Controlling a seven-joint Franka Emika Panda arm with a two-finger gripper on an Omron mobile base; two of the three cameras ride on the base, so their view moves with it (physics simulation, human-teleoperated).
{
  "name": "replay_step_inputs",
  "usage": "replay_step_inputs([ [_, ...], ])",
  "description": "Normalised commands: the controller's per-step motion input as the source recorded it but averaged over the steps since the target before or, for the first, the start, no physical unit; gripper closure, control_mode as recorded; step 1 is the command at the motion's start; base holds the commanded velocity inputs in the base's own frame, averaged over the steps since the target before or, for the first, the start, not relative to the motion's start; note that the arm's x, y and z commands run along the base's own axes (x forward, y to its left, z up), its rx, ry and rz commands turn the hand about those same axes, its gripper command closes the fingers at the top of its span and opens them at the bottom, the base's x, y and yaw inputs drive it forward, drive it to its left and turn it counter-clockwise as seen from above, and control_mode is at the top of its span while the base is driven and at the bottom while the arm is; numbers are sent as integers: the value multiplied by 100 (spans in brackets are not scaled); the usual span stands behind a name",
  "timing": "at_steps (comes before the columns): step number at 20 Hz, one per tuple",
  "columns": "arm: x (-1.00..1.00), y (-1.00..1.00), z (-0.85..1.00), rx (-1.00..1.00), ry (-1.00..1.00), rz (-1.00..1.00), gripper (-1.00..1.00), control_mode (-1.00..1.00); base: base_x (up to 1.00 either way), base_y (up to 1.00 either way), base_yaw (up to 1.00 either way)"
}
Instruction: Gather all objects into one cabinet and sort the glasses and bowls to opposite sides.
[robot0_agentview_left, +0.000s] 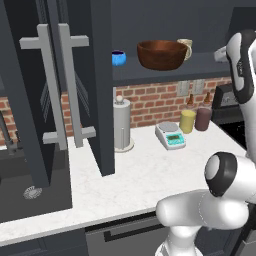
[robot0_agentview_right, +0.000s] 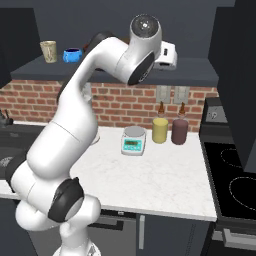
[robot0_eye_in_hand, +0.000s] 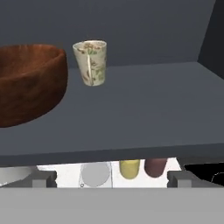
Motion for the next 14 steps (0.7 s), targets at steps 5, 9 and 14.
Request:
replay_step_inputs([
  [5,32,-5,0,0,0,-11,-100,-100,0,0,0],
  [9,28,-4,0,0,0,-11,-100,-100,0,0,0],
  [14,22,-3,0,0,0,-8,-100,-100,0,0,0],
])
